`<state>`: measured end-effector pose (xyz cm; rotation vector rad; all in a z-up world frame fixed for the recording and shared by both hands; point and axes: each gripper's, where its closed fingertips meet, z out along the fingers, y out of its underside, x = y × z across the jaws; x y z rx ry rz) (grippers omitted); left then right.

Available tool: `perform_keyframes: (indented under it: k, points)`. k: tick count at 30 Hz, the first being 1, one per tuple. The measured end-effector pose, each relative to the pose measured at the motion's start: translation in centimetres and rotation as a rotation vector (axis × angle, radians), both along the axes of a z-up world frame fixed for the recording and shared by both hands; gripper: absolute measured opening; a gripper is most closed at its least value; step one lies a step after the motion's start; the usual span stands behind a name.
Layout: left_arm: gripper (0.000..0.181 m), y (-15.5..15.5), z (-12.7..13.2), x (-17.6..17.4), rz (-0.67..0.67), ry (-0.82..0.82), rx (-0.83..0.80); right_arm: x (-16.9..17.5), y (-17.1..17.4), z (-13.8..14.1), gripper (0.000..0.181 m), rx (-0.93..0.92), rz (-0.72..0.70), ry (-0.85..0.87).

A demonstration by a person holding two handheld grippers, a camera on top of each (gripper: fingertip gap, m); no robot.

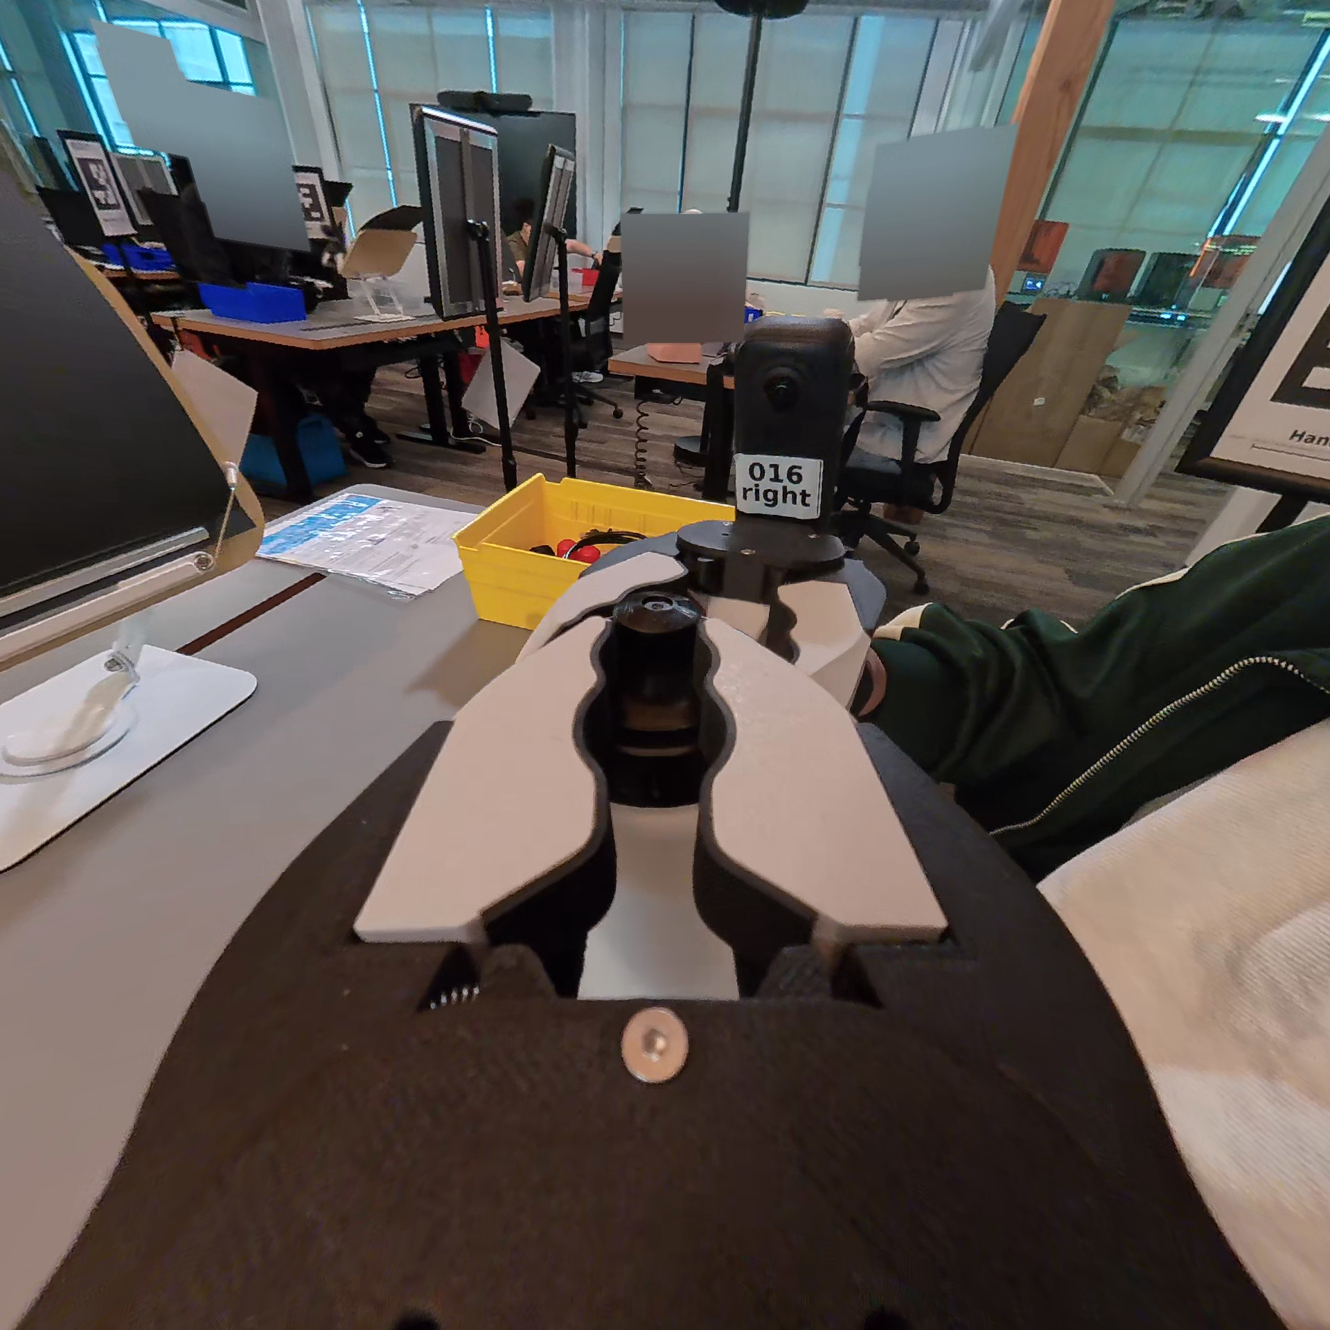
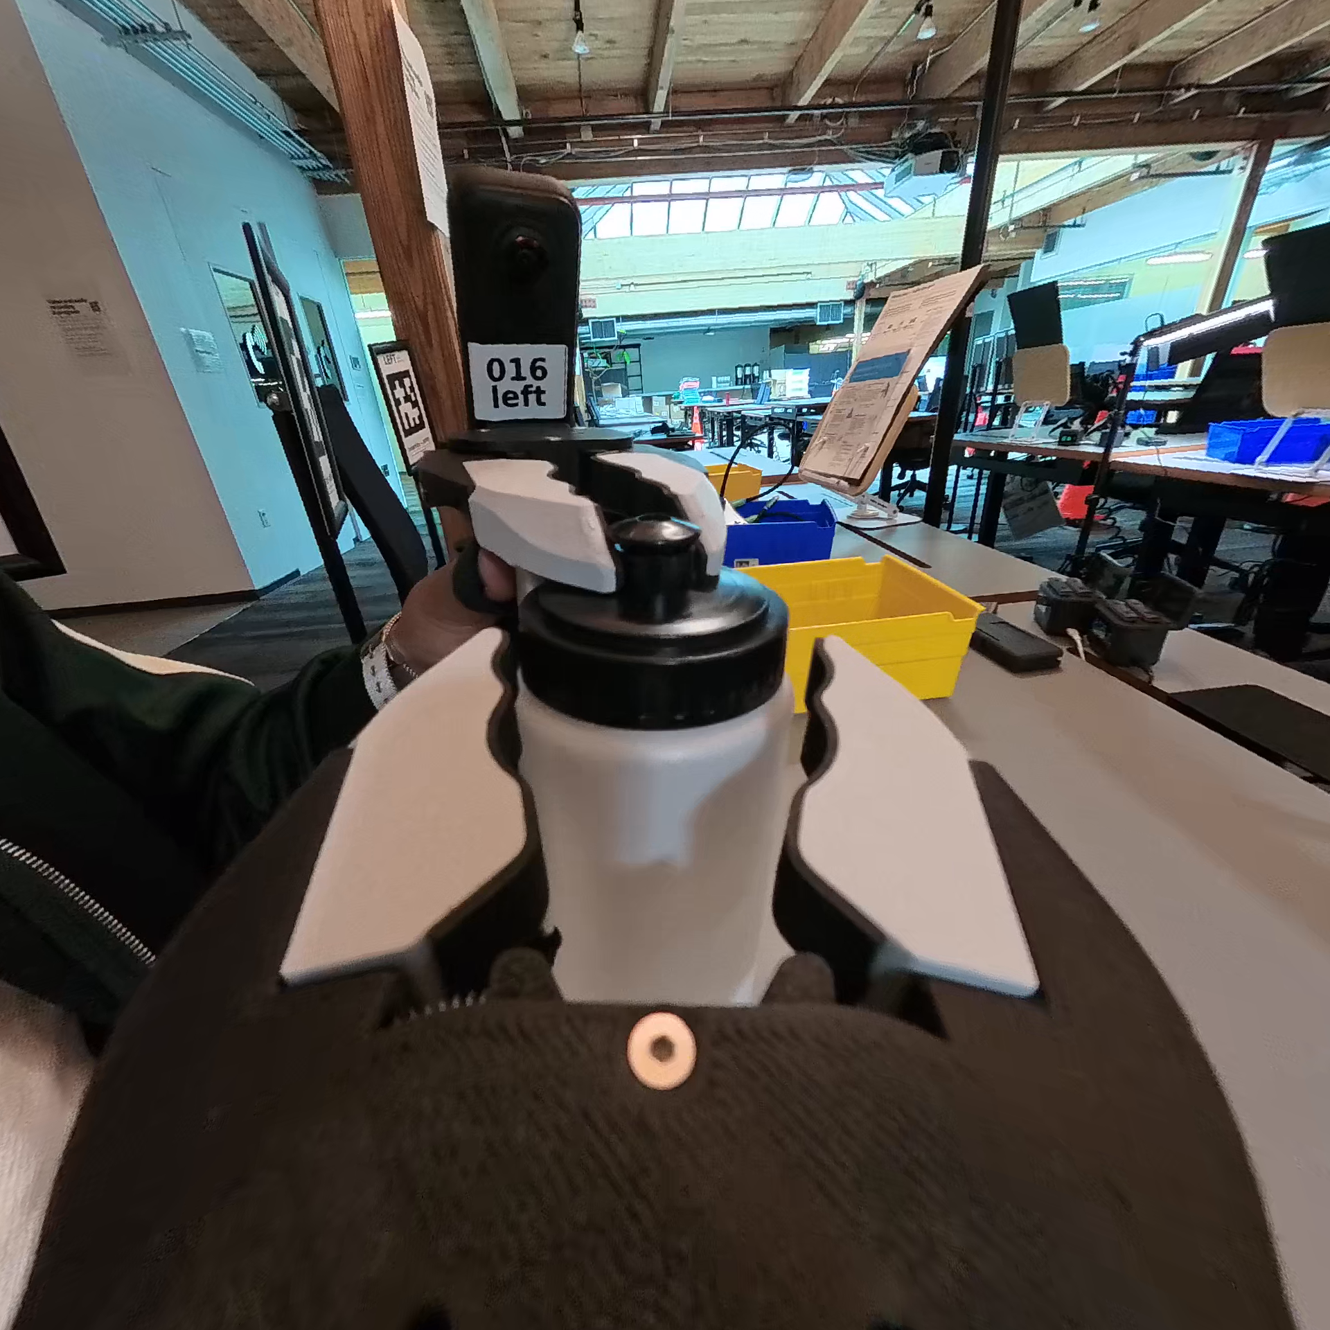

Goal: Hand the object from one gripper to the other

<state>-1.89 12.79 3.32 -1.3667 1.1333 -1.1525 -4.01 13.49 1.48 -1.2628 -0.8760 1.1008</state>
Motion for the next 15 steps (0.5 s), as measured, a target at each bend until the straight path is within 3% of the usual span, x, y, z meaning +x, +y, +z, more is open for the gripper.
perform_keyframes:
  k: [15]
  points:
    - [0.023, -0.53, 0.29, 0.47, -0.03, -0.038, 0.005, 0.0, -0.34, -0.06, 0.073, 0.027, -0.01, -0.031]
